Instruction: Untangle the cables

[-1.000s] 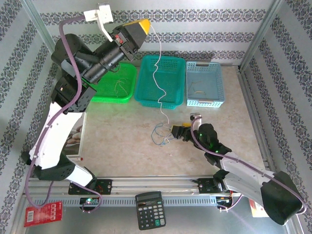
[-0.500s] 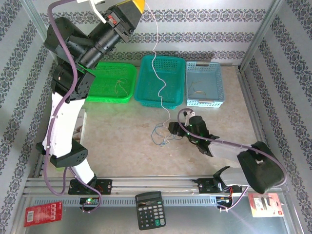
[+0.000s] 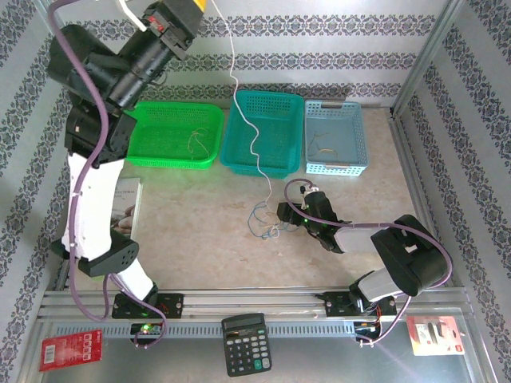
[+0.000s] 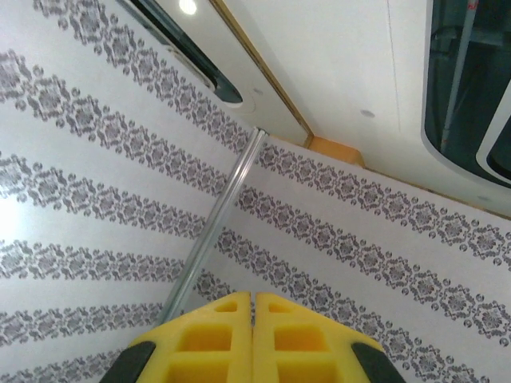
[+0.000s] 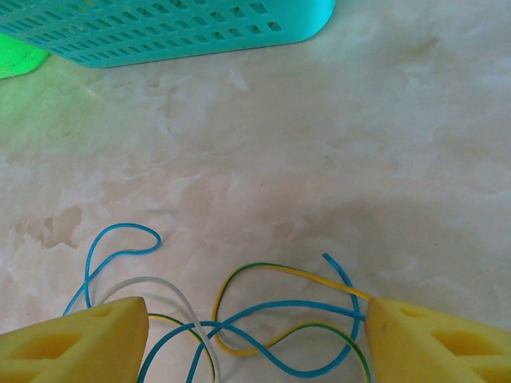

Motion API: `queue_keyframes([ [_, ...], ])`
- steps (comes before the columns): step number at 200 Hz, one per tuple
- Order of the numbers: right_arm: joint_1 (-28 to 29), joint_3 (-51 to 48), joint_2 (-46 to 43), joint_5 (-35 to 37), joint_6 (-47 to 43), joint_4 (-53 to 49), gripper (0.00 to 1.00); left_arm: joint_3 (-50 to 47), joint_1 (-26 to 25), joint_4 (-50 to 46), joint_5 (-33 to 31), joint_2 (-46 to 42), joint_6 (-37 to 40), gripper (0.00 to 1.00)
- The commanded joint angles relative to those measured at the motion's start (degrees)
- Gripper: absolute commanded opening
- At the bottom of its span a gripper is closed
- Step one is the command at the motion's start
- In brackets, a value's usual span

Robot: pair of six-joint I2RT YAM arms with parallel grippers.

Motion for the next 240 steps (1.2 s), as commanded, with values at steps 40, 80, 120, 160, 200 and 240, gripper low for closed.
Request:
queue_keyframes([
  [40, -1.39, -1.05, -0.39, 0.59, 1.99, 1.57, 0.77, -0.25, 3.08, -2.19, -0.96, -5.38, 5.65, 0.00],
  [80, -3.12, -1.08, -3.91, -1.87, 4.72, 1.10, 0.80, -1.02, 4.21, -3.35, -1.05, -6.70, 7.15, 0.00],
  [120, -5.15, -0.18, -8.29, -4.73, 6.45, -0.55, 0.81, -3.63, 4.77, -2.50, -1.61, -8.56, 7.91, 0.00],
  [160, -4.86, -0.44, -10.98, -8.40, 6.00, -0.80, 0.77, -3.95, 5.04, -2.22, -1.53, -8.80, 8.05, 0.00],
  [200, -1.74, -3.08, -15.58, -9.15, 2.93, -2.06, 0.77, -4.29, 5.01, -2.16, -1.33, -8.69, 7.97, 0.00],
  [240, 4.05, -4.09, -16.73, -6.00, -1.09, -4.61, 0.79, -4.37, 5.15, -2.14, -1.33, -8.70, 8.39, 0.00],
])
